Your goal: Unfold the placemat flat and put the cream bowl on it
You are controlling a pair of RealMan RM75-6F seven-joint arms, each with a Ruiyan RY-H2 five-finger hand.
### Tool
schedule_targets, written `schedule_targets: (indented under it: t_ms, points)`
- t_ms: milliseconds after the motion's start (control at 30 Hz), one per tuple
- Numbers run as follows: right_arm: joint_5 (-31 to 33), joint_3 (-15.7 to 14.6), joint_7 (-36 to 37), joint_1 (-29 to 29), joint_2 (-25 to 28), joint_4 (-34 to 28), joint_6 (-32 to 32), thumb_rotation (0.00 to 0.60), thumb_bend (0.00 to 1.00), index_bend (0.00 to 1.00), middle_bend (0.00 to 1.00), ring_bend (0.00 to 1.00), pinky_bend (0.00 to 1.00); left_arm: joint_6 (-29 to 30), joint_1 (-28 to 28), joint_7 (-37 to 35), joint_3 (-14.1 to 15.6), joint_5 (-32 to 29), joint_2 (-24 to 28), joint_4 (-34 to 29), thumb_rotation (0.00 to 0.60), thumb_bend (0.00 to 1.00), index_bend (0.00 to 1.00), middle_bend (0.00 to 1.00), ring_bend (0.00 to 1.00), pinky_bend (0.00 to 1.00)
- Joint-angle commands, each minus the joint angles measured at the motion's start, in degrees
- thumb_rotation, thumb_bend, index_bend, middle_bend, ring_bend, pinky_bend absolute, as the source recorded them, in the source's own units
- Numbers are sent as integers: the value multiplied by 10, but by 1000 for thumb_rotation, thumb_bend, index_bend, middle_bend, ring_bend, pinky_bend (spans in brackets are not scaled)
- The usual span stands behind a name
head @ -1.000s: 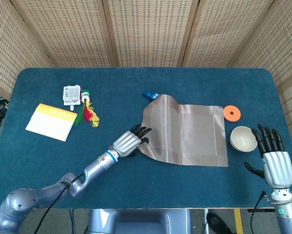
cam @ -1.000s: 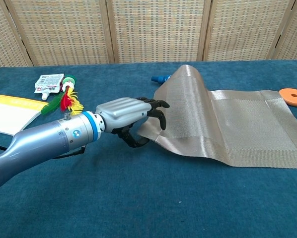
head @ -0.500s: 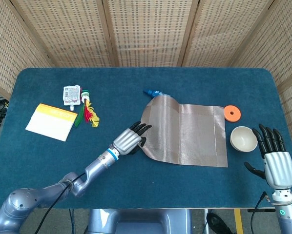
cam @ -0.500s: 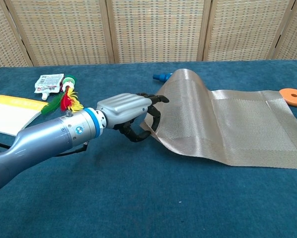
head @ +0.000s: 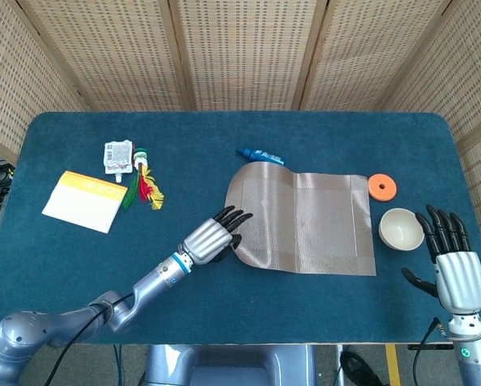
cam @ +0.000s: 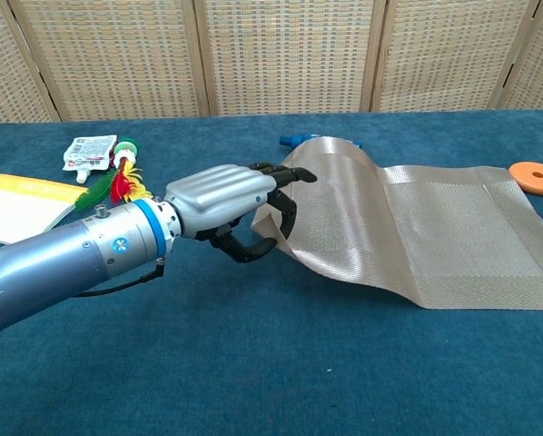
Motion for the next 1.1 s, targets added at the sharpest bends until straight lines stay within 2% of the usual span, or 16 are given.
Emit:
schedule_targets:
  t_ms: [33,233,500,700,833,1100]
  points:
    - [-1,-2,-2,-1,0,-1,-2,600,0,0,0,0,0,30,13,22,33,41,69,-89,600,663,793,0,0,0]
    - [-4,-4,-12,-1,-2,-2,-6,600,0,0,0,0,0,50,26,64,72,79,155,-216,600,664,802,0,0,0]
    - [2,1,-9,-2,0,-3,-7,600,0,4,0,0,0,61,45,77,123,118,230,-306,600,671,803,0,0,0]
    - [1,2,-13,-4,2,-8,-5,600,0,12,0,0,0,62,57,48,170,147,274,-327,600,673,805,0,0,0]
    - [-1,2,-15,-5,3,-11,-4,600,0,14,0,0,0,68,69,43,191,158,297,-320,600,672,807,0,0,0]
    - [-3,2,-15,-6,4,-13,-5,600,0,18,0,0,0,79,100,45,194,149,298,-288,600,672,810,0,0,0]
